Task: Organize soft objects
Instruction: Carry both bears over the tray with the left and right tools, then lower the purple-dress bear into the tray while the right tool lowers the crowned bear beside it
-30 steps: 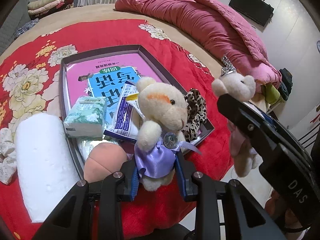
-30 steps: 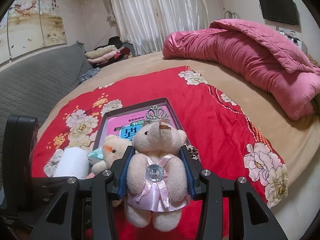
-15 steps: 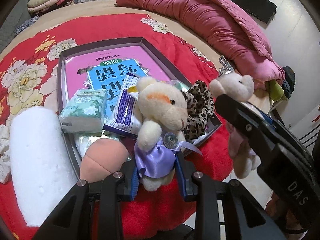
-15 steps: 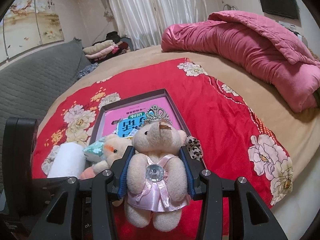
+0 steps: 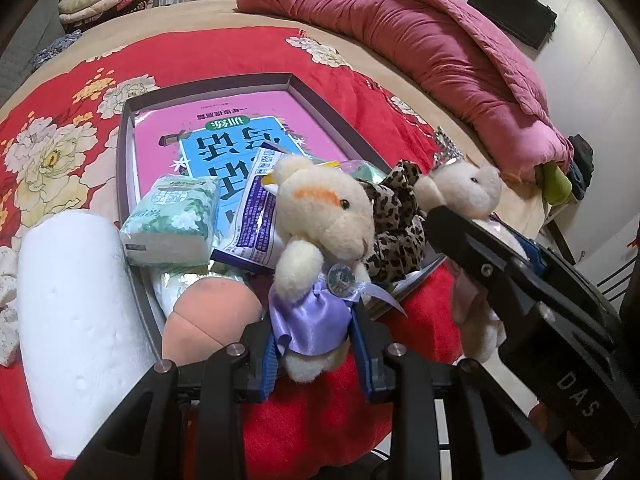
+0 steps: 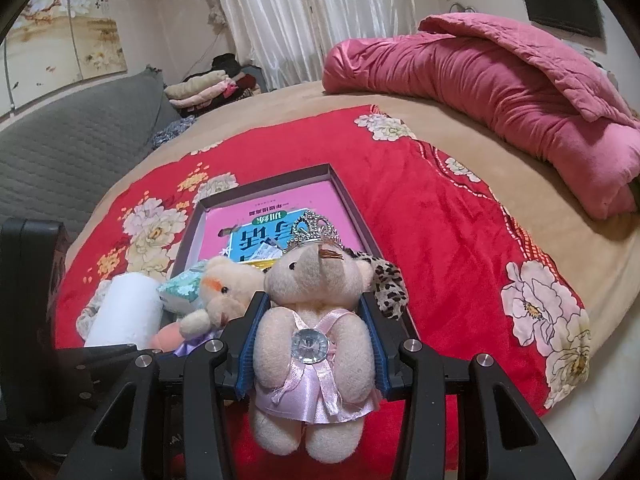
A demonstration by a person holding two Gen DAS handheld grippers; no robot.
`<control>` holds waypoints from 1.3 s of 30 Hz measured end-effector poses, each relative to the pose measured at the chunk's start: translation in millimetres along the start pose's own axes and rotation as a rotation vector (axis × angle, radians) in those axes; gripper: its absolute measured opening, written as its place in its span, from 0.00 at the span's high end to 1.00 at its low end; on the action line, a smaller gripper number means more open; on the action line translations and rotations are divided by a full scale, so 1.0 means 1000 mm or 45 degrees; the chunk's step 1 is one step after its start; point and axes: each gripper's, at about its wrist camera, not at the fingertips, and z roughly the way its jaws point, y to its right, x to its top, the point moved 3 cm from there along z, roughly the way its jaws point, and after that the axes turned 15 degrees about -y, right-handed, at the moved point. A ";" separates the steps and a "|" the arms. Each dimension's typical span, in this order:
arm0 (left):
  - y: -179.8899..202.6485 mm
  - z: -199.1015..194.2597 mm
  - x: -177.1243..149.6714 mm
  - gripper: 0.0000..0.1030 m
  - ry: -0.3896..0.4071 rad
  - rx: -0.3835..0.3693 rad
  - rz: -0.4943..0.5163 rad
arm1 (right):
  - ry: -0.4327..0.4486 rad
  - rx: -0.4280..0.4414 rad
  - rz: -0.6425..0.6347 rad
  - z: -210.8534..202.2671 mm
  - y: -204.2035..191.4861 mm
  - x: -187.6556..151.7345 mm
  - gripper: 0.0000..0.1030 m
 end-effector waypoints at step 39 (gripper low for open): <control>-0.016 0.008 0.007 0.69 -0.006 0.025 -0.049 | -0.005 0.030 -0.067 0.065 0.000 0.020 0.43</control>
